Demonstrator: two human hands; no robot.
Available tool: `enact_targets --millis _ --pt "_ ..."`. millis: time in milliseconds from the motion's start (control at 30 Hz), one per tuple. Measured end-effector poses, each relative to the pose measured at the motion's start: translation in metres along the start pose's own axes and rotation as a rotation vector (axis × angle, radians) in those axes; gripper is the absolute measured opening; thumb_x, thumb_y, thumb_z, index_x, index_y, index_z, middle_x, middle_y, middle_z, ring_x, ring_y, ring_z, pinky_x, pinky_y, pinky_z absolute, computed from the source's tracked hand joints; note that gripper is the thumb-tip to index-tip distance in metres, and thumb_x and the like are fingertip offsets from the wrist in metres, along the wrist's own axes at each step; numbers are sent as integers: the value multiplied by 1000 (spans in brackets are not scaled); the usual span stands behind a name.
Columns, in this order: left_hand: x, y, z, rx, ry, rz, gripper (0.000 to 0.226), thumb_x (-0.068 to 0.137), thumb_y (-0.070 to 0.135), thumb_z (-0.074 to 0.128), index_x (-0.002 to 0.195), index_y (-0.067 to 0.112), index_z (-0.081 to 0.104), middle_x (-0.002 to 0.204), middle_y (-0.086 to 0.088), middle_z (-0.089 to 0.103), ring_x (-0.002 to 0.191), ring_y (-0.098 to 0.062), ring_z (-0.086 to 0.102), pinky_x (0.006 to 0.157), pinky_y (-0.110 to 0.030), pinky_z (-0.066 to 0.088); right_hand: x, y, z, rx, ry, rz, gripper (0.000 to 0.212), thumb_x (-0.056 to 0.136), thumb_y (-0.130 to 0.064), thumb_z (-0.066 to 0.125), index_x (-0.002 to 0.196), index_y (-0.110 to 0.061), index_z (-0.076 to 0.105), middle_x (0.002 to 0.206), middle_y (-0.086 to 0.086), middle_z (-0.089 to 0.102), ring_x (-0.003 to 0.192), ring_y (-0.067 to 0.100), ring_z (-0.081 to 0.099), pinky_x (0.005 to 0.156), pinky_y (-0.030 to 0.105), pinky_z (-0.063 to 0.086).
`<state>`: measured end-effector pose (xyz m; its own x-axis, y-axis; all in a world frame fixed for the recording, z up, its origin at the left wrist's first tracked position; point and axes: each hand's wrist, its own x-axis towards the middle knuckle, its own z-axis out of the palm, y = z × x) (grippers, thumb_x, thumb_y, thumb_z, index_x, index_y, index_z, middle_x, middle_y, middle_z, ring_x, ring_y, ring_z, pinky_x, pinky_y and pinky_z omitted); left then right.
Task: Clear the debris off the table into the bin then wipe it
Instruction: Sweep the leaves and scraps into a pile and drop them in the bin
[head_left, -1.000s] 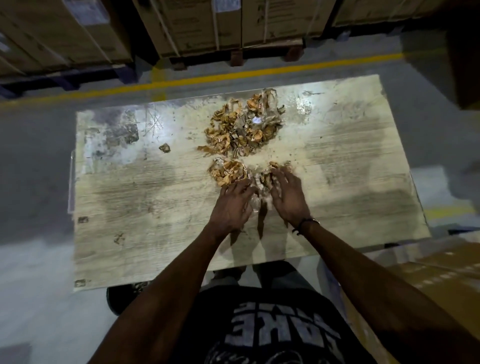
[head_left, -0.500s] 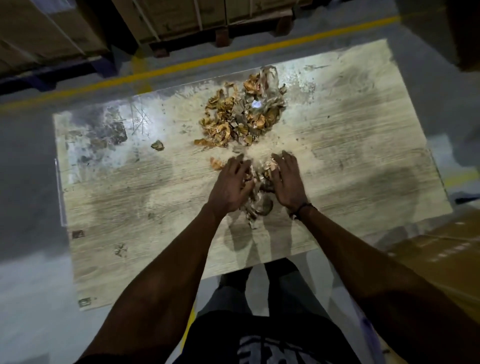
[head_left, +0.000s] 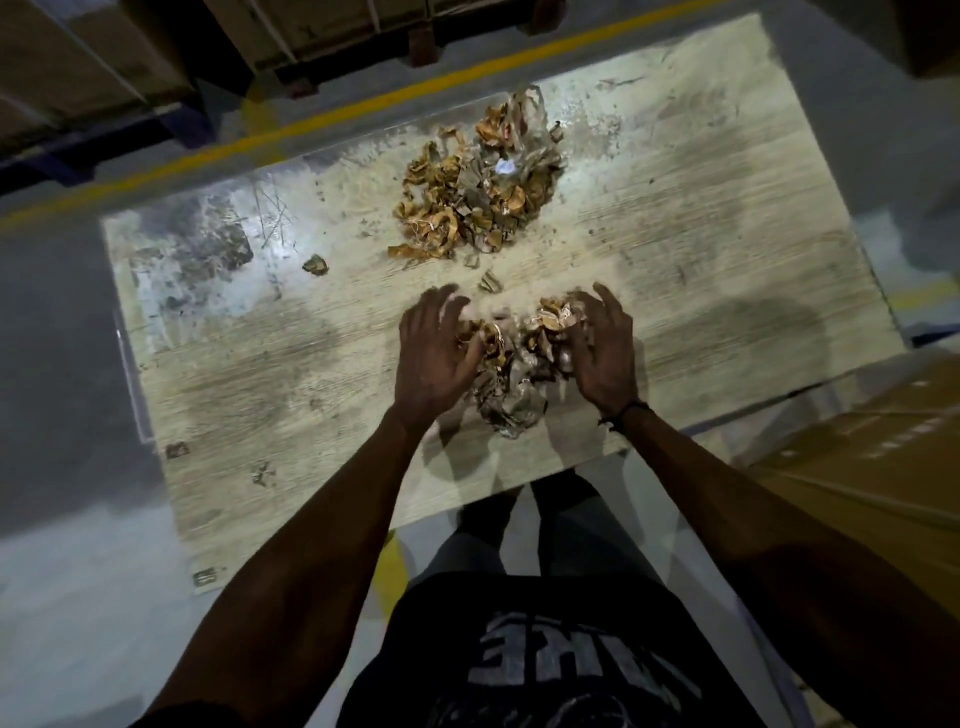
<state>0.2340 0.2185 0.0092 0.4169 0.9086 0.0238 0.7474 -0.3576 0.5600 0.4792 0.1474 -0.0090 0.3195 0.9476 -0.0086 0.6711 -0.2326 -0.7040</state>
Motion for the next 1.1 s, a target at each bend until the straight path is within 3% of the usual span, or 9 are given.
enact_targets --millis 167,300,433,533,600,833,967,1100 --pt "-2 -9 27 -76 -46 -161 59 109 49 47 158 17 38 170 -7 27 159 -29 20 125 -56 23 -2 4 20 64 -7 38 48 111 -35 40 151 -10 50 164 17 37 153 32 31 124 40 29" --pt "-13 8 57 -133 -72 -149 57 111 46 43 160 17 35 171 -5 25 159 -24 20 126 -53 23 -9 2 38 134 13 -9 49 111 -34 40 150 -8 51 162 16 40 154 31 31 126 43 28" --pt "-18 17 56 -221 37 -160 55 111 43 44 157 15 39 170 -5 28 158 -23 23 126 -49 25 -16 4 35 169 39 -12 47 111 -28 43 152 -6 49 163 14 40 155 28 33 125 42 31" --pt "-29 16 44 -273 190 -284 56 109 46 44 156 16 41 170 -3 27 155 -27 29 121 -56 32 -19 8 21 154 40 -2 45 111 -26 45 153 -8 49 164 12 39 155 25 31 125 32 28" --pt "-45 17 44 -295 274 -330 56 109 47 44 156 16 41 171 -1 22 154 -31 33 115 -60 38 -20 9 13 138 45 1 44 112 -25 46 152 -10 49 164 12 39 155 24 32 126 33 28" --pt "-84 50 74 -242 315 -500 62 108 39 48 163 16 31 175 -7 13 161 -28 10 126 -56 18 0 4 6 142 -54 -115 44 111 -26 47 152 -11 51 164 12 39 152 19 33 118 11 22" --pt "-73 66 102 -200 327 -564 66 108 43 45 166 18 25 176 -5 9 162 -30 7 127 -57 12 8 9 17 137 -145 -194 45 112 -31 44 152 -12 50 164 11 39 154 25 32 120 14 22" --pt "-47 77 121 -174 403 -585 65 109 49 37 165 17 27 175 -8 15 161 -31 12 126 -58 18 0 14 31 157 -128 -214 44 112 -31 43 151 -12 52 163 9 41 154 24 32 126 41 30"
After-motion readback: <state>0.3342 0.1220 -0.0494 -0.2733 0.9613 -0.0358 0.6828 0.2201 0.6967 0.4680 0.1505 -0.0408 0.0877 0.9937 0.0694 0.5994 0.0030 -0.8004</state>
